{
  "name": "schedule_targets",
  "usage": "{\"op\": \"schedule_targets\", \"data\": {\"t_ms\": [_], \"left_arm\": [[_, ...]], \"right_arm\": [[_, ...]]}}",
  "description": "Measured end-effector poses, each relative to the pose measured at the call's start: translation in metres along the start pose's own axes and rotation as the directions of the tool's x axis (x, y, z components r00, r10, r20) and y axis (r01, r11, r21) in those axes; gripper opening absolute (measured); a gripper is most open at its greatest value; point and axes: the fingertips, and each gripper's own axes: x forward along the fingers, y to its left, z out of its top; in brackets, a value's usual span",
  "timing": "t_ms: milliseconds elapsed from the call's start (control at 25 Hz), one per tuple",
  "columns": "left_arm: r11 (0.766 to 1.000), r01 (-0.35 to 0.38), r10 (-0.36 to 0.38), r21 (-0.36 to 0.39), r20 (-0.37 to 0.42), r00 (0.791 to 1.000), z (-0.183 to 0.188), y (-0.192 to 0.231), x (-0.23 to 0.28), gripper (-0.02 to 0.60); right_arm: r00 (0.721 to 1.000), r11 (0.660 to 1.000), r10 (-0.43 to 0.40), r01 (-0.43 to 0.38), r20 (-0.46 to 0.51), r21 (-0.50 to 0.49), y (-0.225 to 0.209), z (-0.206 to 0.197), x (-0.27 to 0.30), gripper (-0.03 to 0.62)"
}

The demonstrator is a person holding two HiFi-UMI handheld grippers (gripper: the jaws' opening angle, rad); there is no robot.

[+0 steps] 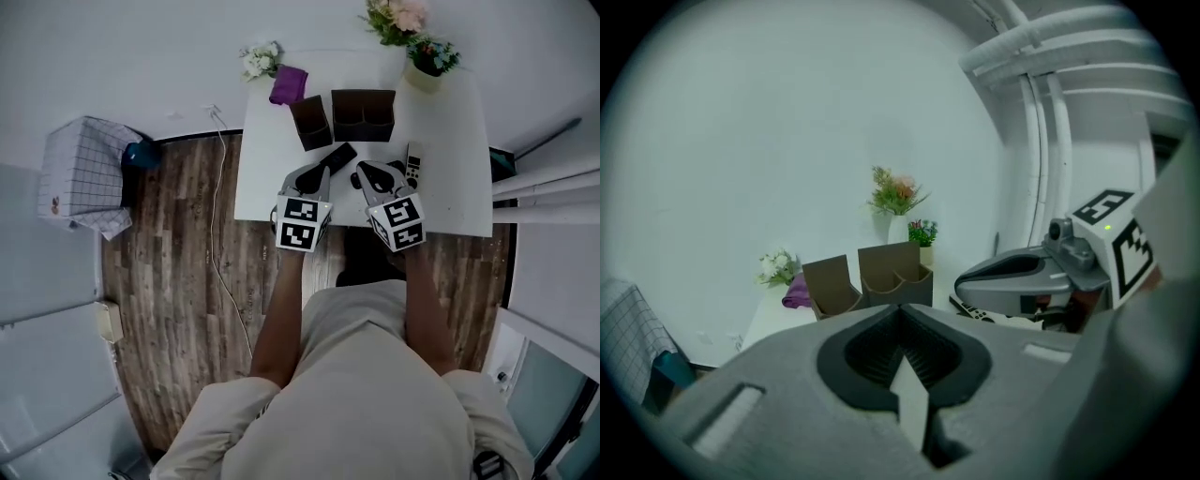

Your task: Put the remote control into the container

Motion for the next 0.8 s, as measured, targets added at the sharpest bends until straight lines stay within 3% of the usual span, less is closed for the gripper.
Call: {"op": "schedule_targets", "data": {"t_ms": [120,200,440,640,800], "left_arm": [[0.998,0.047,-0.049,-0.034,-0.05,0.998,-0.004,0.005,0.025,0.002],[0.997,0.066,-0.068,-0.032,-0.088,0.994,-0.007,0.008,0.042,0.003],[0.987,0.147,-0.129,0.058,-0.24,0.962,-0.034,0.014,0.091,0.003],[0.968,0.215,-0.151,0.127,-0.387,0.91,-0.062,0.016,0.124,0.021],[0.914,0.317,-0.135,0.253,-0.547,0.826,-0.083,0.013,0.137,0.068]], "right_arm": [[0.997,0.995,0.041,-0.046,-0.061,-0.093,-0.004,-0.005,0.015,0.002],[0.995,0.993,0.055,-0.063,-0.088,-0.095,-0.011,-0.01,0.025,0.002],[0.979,0.992,0.091,-0.105,-0.18,-0.07,-0.036,-0.032,0.053,0.002],[0.944,0.977,0.17,-0.199,-0.281,-0.076,-0.047,-0.051,0.069,0.002],[0.888,0.944,0.253,-0.313,-0.383,-0.101,-0.044,-0.072,0.074,0.002]]}}
